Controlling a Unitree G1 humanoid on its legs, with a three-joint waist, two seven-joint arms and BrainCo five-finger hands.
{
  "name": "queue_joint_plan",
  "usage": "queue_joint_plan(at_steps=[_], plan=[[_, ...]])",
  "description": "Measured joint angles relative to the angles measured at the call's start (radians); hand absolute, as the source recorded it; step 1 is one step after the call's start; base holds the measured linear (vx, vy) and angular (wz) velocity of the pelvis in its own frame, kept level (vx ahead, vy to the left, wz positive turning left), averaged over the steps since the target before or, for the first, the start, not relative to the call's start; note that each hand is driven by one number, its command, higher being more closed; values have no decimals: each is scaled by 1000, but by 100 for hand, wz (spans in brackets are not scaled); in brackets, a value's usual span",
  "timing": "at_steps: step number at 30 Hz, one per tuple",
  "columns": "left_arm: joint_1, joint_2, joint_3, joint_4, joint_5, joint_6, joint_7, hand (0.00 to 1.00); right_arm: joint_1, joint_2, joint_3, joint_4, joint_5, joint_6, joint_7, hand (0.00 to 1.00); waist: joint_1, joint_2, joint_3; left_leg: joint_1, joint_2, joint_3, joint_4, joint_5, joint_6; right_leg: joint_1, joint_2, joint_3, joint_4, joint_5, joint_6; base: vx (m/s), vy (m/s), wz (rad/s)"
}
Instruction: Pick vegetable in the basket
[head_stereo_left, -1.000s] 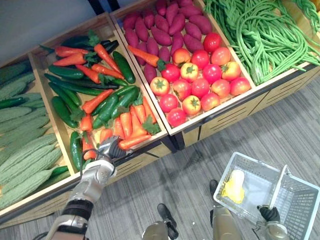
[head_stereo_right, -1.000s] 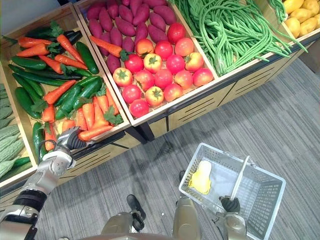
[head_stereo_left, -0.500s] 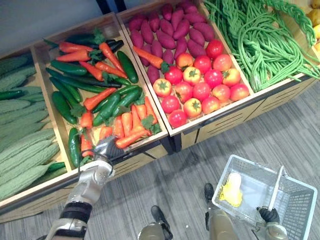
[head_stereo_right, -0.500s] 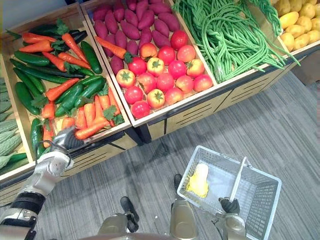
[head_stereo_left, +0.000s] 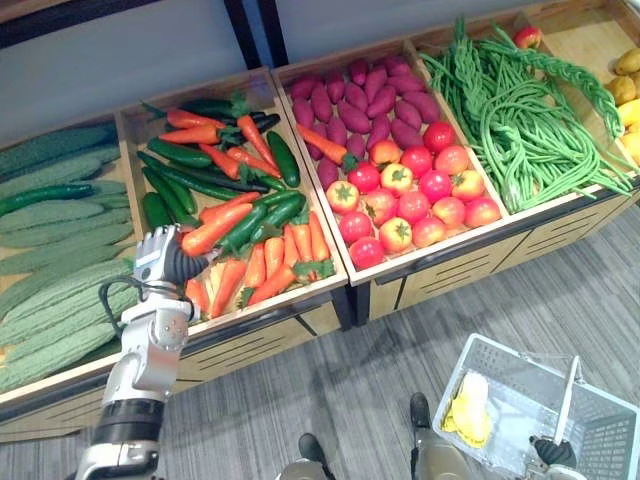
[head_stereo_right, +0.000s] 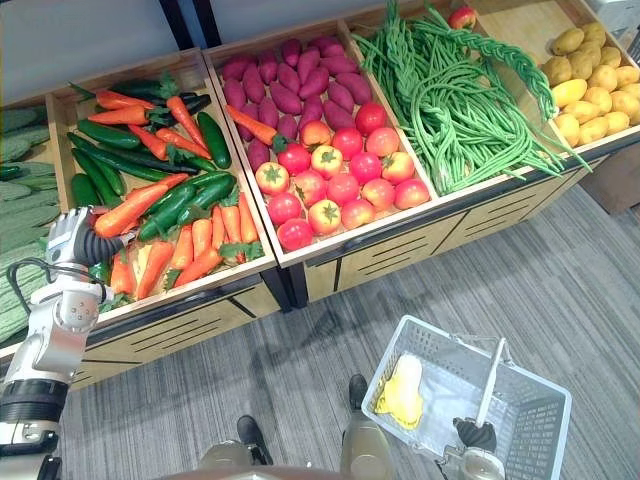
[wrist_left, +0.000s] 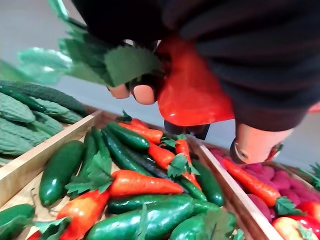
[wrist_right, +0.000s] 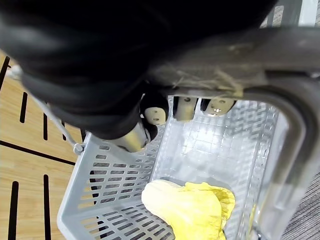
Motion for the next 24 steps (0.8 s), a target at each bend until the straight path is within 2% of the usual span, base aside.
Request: queue_joint_plan(at_steps=[6,8,10,15,17,20,24], plan=[[38,-1,-17,-157,29,-19,1,100,18,-3,-37,0,-4,1,0,100,-1,-3,-32,13,-5,-15,-11,0,1,20,3,-5,-15,4,1,-1,-9,2],[54,-1,-47,-221,29,-41,3,100,18,-9,-42,0,-14,1,0,100,-1,-4,-38,17,-7,-14,-13,0,1,22,2,-3,-15,4,1,2,-2,-2],[62,0,-95,-275,29,-87,3,100,14,-24,-52,-1,-40,2,1,100,0,-6,-44,31,-9,6,-15,-1,1,27,3,10,-15,5,2,2,-4,-17],[61,20,-193,-359,26,-159,0,100,-6,-141,-23,-20,-105,8,24,100,-5,-5,-47,87,-8,95,-8,-25,-7,27,22,92,-19,16,9,-8,-6,-56],[53,54,-236,-380,20,-200,-11,100,-25,-221,30,-79,-154,8,46,100,-21,-6,-50,106,5,162,26,-56,-14,16,38,157,-22,20,13,-18,-14,-85],[31,80,-308,-396,18,-238,-24,100,-34,-313,123,-180,-192,-6,52,100,-26,-6,-51,139,26,256,68,-99,-32,14,69,239,-29,31,19,-29,-21,-87],[-4,90,-378,-397,15,-269,-41,100,-31,-410,225,-303,-208,-26,76,100,-32,-8,-59,169,52,345,112,-134,-50,0,103,314,-28,43,18,-6,-13,-71]])
